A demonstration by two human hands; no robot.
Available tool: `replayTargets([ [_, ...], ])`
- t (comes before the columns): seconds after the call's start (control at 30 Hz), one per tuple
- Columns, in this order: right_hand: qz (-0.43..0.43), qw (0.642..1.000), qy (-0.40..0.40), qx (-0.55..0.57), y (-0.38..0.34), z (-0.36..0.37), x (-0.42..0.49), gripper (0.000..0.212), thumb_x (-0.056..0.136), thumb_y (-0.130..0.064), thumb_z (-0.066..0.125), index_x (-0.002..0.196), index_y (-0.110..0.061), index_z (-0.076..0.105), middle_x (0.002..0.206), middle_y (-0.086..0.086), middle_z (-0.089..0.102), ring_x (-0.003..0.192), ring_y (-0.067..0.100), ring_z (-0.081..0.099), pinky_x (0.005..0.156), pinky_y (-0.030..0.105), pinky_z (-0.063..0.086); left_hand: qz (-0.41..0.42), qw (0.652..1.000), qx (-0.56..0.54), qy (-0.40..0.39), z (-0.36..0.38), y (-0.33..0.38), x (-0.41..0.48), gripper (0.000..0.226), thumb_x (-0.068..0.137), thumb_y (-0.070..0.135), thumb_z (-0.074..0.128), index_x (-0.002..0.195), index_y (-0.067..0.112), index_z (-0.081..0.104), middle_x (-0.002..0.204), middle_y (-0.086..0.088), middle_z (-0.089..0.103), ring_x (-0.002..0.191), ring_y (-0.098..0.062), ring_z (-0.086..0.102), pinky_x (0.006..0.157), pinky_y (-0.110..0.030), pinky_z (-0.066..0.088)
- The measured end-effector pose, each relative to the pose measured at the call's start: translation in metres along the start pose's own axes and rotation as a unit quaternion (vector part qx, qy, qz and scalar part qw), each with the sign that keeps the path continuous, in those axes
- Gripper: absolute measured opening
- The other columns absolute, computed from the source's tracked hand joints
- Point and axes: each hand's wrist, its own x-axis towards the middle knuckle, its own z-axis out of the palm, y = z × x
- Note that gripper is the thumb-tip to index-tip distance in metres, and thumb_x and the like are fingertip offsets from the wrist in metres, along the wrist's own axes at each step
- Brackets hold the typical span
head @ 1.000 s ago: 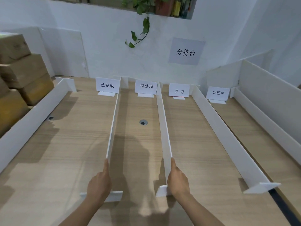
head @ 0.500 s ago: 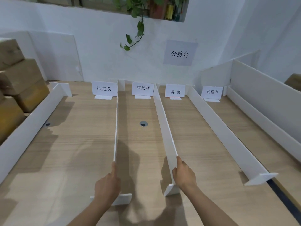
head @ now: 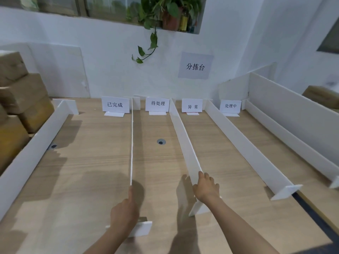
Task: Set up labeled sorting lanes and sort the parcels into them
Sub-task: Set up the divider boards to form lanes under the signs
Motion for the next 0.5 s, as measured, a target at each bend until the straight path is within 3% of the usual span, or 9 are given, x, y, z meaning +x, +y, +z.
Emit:
replayTargets([
  [0.27,-0.063,0.996,0.058,0.014,-0.007,-0.022,-0.027,0.040,0.098,-0.029,0.036,0.136,-0.015,0.036,0.138,0.005,0.041,0.128,0.027,0.038,0.102,0.044,0.033,0.010,0.998,-0.029,0.048,-0.010,-0.014,-0.009,0.061,0.097,0.038,0.033,0.149,0.017,0.011,0.118,-0.003,0.058,0.107,-0.025,0.060,0.085,-0.034,0.045],
  [0.37,-0.093,0.992,0.077,0.033,-0.008,-0.028,-0.045,0.041,0.098,-0.028,0.037,0.136,-0.013,0.038,0.138,0.006,0.043,0.128,0.027,0.040,0.101,0.042,0.035,0.027,0.998,-0.023,0.053,-0.025,-0.022,-0.018,0.054,0.097,0.036,0.035,0.144,0.013,0.022,0.121,-0.009,0.053,0.111,-0.029,0.055,0.087,-0.037,0.046],
  [0.4,-0.102,0.990,0.085,0.040,-0.008,-0.030,-0.052,0.041,0.098,-0.026,0.037,0.137,-0.012,0.039,0.138,0.006,0.044,0.127,0.027,0.041,0.101,0.041,0.036,0.037,0.996,-0.021,0.079,-0.031,-0.025,-0.023,0.050,0.096,0.032,0.036,0.140,0.010,0.029,0.114,-0.014,0.055,0.103,-0.034,0.058,0.081,-0.040,0.049],
  [0.47,-0.118,0.986,0.099,0.057,-0.010,-0.035,-0.069,0.043,0.097,-0.025,0.037,0.138,-0.010,0.039,0.139,0.007,0.045,0.127,0.028,0.042,0.101,0.040,0.037,0.073,0.992,-0.015,0.102,-0.042,-0.033,-0.033,0.042,0.088,0.027,0.037,0.123,0.004,0.040,0.086,-0.021,0.058,0.072,-0.039,0.062,0.055,-0.044,0.054],
  [0.5,-0.124,0.984,0.107,0.067,-0.011,-0.037,-0.077,0.043,0.097,-0.024,0.037,0.138,-0.010,0.039,0.139,0.008,0.045,0.127,0.028,0.042,0.102,0.040,0.037,0.072,0.989,-0.004,0.127,-0.047,-0.037,-0.039,0.041,0.086,0.027,0.037,0.119,0.004,0.042,0.081,-0.022,0.058,0.067,-0.039,0.061,0.050,-0.043,0.054],
])
